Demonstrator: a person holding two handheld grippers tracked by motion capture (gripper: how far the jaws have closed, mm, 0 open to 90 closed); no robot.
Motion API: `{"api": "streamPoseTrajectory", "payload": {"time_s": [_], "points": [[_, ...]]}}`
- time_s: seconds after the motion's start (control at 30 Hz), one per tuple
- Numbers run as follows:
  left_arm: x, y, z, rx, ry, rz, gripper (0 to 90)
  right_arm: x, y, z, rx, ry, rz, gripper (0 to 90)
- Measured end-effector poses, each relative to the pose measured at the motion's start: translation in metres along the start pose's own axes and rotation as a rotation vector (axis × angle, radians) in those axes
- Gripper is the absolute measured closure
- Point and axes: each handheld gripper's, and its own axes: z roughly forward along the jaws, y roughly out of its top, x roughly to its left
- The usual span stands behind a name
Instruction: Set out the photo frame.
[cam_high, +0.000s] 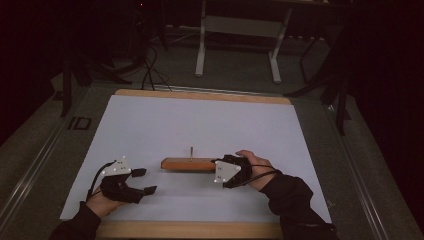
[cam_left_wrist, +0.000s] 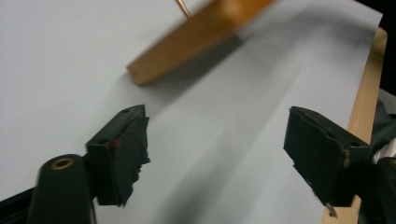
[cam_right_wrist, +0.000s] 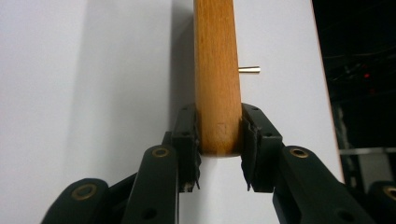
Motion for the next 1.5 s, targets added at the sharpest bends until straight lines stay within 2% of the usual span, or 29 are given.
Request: {"api": "streamPoseTrajectory", "payload": {"time_s": [0.07,0.13,0.23,0.4,0.43,0.57,0.63,0.8,0.97,1.03,1.07,1.2,1.5], "points": [[-0.003,-0.001,0.003,0.004,-0.001,0.002,19.2,-0.007,-0.001,0.0,-0.005,0.022,0.019,69.7],[-0.005,-0.002,0.005,0.004,0.02,0.003,18.2,-0.013,-0.002,0.001,-0.009,0.046,0.037,69.7],[-0.005,-0.003,0.007,-0.001,0.021,-0.013,15.8,-0.024,-0.003,0.002,-0.018,0.078,0.069,69.6],[-0.003,-0.007,0.008,-0.023,0.001,-0.03,11.8,-0.038,-0.006,0.005,-0.03,0.127,0.14,69.4],[-0.002,-0.007,0.008,-0.02,-0.008,-0.028,10.5,-0.04,-0.007,0.006,-0.036,0.132,0.15,69.4],[-0.004,-0.009,0.01,-0.012,0.003,-0.016,7.7,-0.047,-0.008,0.007,-0.037,0.148,0.177,69.4],[-0.006,-0.009,0.013,-0.001,0.003,0.005,6.3,-0.054,-0.009,0.009,-0.037,0.165,0.201,69.3],[-0.006,-0.011,0.016,-0.005,0.015,0.013,2.7,-0.067,-0.011,0.013,-0.028,0.206,0.244,68.9],[-0.004,-0.012,0.015,-0.039,0.029,0.003,2.7,-0.077,-0.013,0.018,-0.019,0.222,0.291,67.9],[-0.004,-0.012,0.015,-0.039,0.029,0.003,2.7,-0.079,-0.013,0.019,-0.015,0.222,0.293,67.8],[-0.003,-0.013,0.015,-0.052,0.05,0.007,2.7,-0.083,-0.014,0.021,-0.011,0.231,0.308,67.6],[-0.002,-0.013,0.014,-0.067,0.049,0.002,2.7,-0.09,-0.016,0.025,-0.009,0.242,0.35,67.0],[-0.002,-0.014,0.015,-0.063,0.046,-0.002,2.7,-0.104,-0.021,0.033,-0.006,0.266,0.41,66.2]]}}
